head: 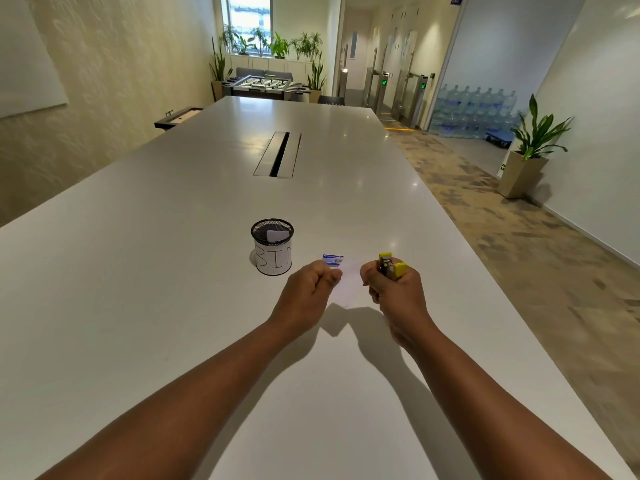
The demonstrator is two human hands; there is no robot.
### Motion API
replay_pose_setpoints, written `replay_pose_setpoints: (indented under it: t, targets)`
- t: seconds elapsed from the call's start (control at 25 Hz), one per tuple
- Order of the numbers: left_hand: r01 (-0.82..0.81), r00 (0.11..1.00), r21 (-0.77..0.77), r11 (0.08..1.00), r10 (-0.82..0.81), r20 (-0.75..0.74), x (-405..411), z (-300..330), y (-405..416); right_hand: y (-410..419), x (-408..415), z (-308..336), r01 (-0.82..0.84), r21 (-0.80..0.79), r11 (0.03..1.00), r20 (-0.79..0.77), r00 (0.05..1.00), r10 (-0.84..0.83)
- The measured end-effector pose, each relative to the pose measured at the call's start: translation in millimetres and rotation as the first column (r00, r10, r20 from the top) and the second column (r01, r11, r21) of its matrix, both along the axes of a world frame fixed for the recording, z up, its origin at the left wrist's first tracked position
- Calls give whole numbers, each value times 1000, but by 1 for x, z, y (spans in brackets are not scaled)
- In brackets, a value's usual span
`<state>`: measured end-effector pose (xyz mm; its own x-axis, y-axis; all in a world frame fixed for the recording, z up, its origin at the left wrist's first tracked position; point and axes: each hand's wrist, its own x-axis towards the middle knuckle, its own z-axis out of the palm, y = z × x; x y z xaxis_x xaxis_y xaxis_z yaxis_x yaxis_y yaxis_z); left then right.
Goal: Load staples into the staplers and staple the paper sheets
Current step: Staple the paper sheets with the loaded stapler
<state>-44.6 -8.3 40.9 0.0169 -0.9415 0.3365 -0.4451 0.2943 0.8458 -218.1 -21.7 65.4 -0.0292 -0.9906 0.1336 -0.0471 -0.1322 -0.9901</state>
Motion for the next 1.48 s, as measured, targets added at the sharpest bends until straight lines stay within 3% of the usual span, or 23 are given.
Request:
replay_pose_setpoints:
  t: [0.16, 0.28, 0.44, 0.56, 0.68, 0.96, 1.12, 1.28, 1.48]
  targets:
    - [-61, 998, -18, 998, 61, -28, 0, 0, -1, -1, 1, -2, -3, 35, 999, 34, 999, 1]
    - [-53, 975, 118, 992, 77, -210, 3, 3, -6, -2, 3, -3, 3, 109, 994, 168, 986, -22]
    - [198, 804, 324, 925, 35, -593, -4, 4, -10, -1, 9, -4, 25, 177, 984, 277, 958, -74]
    - [232, 713, 323, 917, 65, -698, -8, 7, -12, -1, 11, -5, 12, 202, 979, 318, 945, -77]
    - [148, 695, 312, 938, 126, -708, -11, 14, -15, 1, 11, -4, -4, 239, 971, 308, 949, -72]
    - [-2, 790, 200, 980, 124, -601, -2, 27, -18, 12, 8, -8, -181, 268, 946, 121, 981, 153]
    - [37, 802, 151, 988, 61, -594, -2, 28, -18, 18, 11, -4, -281, 331, 901, 224, 951, 214]
    - [43, 823, 170, 984, 61, -564, -2, 29, -17, 18, 14, -4, -295, 236, 926, 205, 947, 249]
    - [88, 788, 160, 983, 30, -614, 0, 31, -13, 17, 12, -4, -271, 232, 934, 304, 932, 195]
